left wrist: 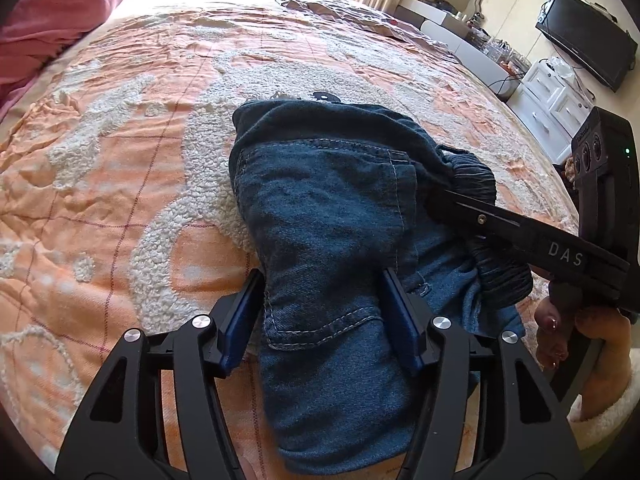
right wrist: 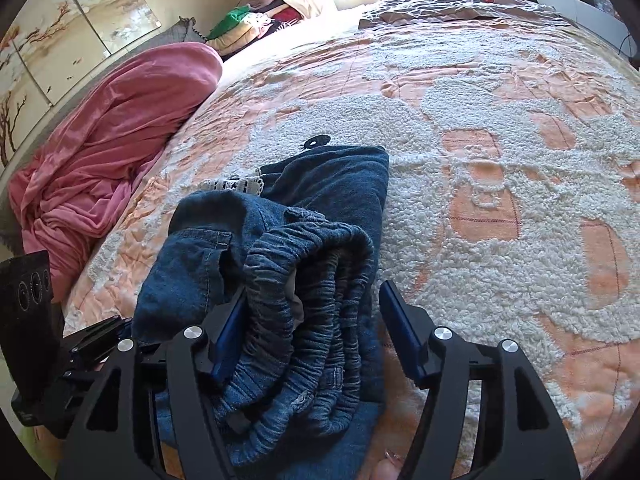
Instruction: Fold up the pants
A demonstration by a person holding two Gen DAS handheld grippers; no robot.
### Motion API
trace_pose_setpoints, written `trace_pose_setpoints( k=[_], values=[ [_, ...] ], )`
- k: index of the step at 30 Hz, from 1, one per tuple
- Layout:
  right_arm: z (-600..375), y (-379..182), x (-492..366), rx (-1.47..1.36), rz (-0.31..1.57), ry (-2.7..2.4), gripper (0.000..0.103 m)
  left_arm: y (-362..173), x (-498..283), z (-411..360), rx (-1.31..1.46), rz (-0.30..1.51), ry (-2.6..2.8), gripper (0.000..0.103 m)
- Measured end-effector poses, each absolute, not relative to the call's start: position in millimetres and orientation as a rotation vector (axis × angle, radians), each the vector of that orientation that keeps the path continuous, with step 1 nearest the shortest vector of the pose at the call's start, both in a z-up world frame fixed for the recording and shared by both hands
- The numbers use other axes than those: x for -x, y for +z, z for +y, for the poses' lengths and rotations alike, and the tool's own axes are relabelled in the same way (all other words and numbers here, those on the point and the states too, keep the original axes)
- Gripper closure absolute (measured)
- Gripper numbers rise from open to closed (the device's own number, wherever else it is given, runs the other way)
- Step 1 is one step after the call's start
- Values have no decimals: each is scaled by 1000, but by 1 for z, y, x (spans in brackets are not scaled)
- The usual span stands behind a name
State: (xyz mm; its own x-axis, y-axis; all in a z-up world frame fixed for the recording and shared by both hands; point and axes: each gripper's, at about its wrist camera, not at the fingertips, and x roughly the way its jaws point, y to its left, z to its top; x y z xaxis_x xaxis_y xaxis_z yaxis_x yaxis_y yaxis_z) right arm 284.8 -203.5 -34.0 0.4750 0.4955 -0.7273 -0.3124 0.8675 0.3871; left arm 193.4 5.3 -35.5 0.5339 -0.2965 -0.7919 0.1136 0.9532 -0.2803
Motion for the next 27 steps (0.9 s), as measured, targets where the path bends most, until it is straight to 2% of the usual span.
trace_pose_setpoints(
  k=[3,14,21,27],
  values=[
    [-209,-27,-281,-224,938,499,38,-33,-191,4,199,978,-246,51],
    [-218,-12,-273,-235,904,471,25,-25,-181,5,199,970,-231,46],
    [-224,-5,-265,-227,887,449,22,-17,-175,7,197,958,-222,41],
    [-232,2,-260,-241,872,441,19,-10,-170,7,187,944,-212,32]
  ],
)
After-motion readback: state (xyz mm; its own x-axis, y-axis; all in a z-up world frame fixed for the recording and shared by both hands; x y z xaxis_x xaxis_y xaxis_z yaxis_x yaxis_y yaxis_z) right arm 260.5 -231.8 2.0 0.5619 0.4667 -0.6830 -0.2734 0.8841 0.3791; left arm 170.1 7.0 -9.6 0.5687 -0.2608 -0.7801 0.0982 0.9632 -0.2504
